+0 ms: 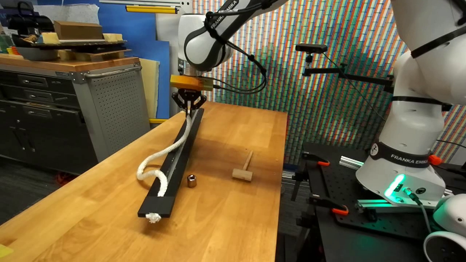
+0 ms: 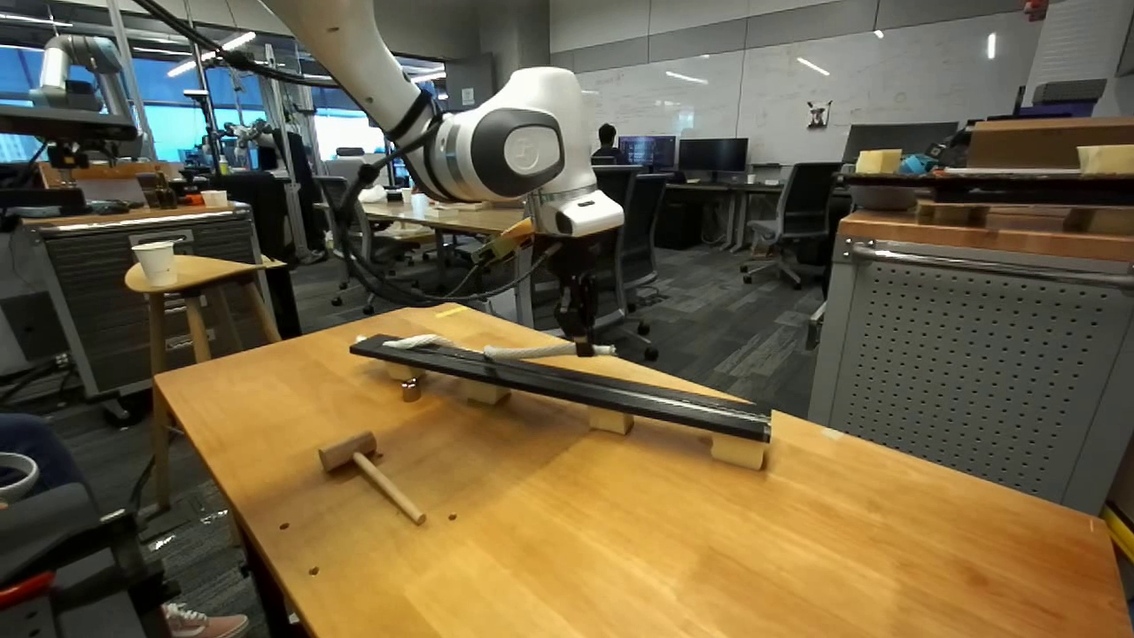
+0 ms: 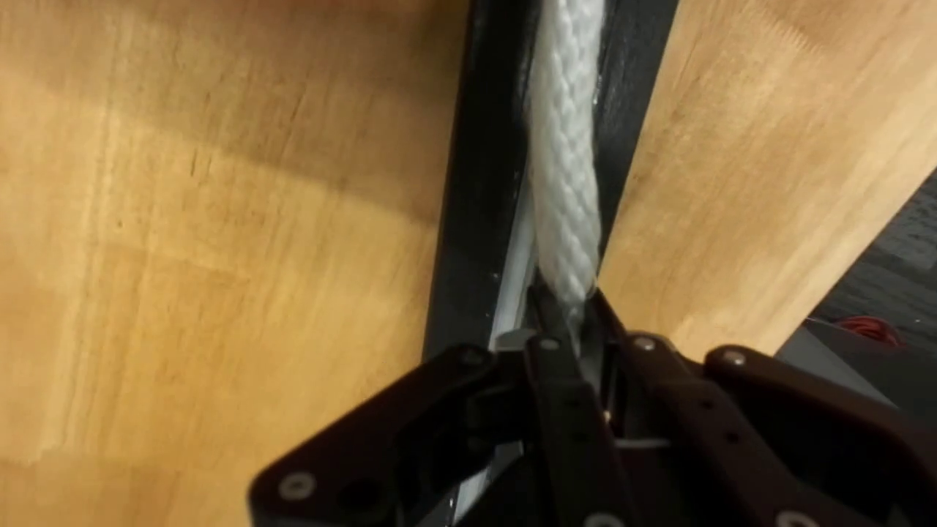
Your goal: Put the rope in the groove on the object
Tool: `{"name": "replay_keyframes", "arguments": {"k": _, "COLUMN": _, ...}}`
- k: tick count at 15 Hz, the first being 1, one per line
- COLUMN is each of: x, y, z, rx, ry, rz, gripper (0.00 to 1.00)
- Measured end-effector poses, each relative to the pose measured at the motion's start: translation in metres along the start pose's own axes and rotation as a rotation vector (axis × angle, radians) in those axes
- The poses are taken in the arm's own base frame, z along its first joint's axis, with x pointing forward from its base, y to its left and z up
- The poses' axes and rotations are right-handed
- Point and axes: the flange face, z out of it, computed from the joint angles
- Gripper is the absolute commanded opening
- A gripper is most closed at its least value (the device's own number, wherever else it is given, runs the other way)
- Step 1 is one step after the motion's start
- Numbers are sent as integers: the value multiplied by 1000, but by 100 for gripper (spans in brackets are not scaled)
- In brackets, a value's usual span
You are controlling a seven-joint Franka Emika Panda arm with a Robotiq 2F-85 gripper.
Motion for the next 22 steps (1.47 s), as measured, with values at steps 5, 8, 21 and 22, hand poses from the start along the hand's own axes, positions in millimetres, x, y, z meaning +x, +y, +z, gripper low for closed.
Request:
{"name": "replay_keyframes", "arguments": {"k": 5, "x": 33, "y": 4, "z": -23, "rx": 16, "ry": 62, "rz": 11, "gripper": 3}}
{"name": "replay_keyframes", "arguments": {"k": 8, "x": 62, "y": 19, "z": -27, "rx": 9, "ry": 89, "rz": 53, "gripper": 3}}
{"name": "replay_keyframes", "arguments": {"k": 21, "x": 127, "y": 50, "z": -28, "rx": 23, "ry": 111, "rz": 202, "gripper": 3}}
{"name": "replay_keyframes", "arguments": {"k": 22, "x": 128, "y": 48, "z": -25, "rx": 21, "ry": 112, "rz": 205, "gripper": 3}}
